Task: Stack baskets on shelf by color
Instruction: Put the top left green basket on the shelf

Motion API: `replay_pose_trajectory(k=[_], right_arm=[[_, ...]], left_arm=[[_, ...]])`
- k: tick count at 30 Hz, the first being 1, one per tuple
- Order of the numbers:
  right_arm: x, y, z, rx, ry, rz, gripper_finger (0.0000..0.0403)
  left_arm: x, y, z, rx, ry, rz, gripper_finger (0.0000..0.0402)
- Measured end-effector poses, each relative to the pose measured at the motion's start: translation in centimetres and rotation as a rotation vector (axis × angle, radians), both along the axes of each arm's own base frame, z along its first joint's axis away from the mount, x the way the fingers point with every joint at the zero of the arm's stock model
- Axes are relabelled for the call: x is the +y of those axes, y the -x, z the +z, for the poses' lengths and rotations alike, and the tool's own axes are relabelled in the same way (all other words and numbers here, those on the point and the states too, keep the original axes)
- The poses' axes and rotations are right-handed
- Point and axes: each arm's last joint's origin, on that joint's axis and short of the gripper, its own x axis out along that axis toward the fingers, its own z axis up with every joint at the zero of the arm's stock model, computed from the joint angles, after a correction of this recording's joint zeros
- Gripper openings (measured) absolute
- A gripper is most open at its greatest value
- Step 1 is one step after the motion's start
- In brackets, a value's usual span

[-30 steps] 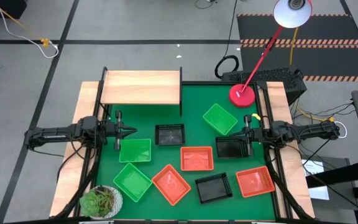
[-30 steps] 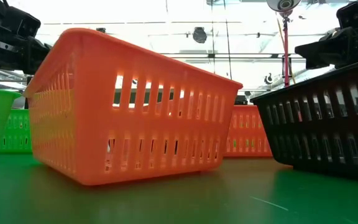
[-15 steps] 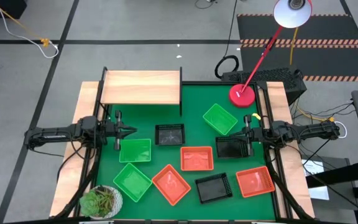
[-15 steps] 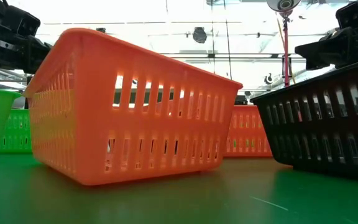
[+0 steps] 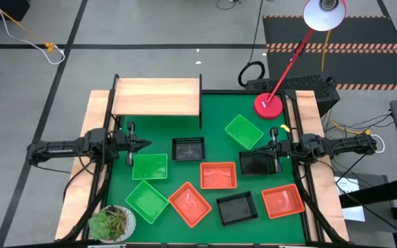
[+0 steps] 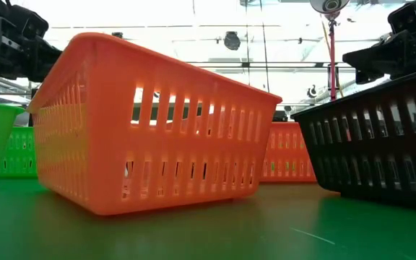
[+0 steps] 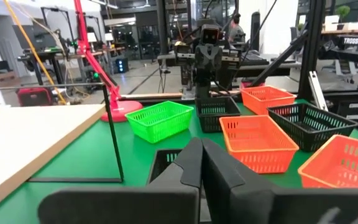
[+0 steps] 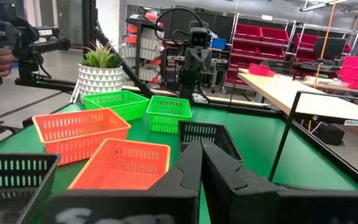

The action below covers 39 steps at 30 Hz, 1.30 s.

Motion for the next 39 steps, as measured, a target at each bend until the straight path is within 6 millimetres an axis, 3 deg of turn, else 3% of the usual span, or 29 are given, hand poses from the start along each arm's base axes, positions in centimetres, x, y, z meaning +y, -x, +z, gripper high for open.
replay_pose_trajectory(k=[7, 14, 19, 28, 34, 39], right_arm=[[0.0, 0.0, 0.0, -0.004, 0.0, 0.0, 0.0], [0.0, 0.0, 0.1, -0.01, -0.007, -0.004, 0.0], [0.0, 0.0, 0.1, -0.007, -0.129, -0.003, 0.0], [0.0, 0.0, 0.1, -0.006, -0.194, -0.002, 0.0], [0.0, 0.0, 0.1, -0.007, -0.224, -0.002, 0.0], [-0.1, 0.0, 0.2, -0.014, -0.286, -0.04, 0.0]], left_arm=[[0.0, 0.2, 1.3, -0.043, 0.005, 0.003, 0.0002], [-0.1, 1.2, 6.5, -0.045, 0.01, 0.002, 0.0002], [-0.1, 1.7, 11.3, 0.047, -0.007, 0.003, 0.0001], [0.0, 0.5, 19.2, 0.268, -0.021, -0.004, 0.0001], [0.1, -0.8, 22.6, 0.429, -0.002, -0.006, 0.0004], [0.2, -1.8, 23.6, 0.556, 0.038, 0.013, 0.0002]])
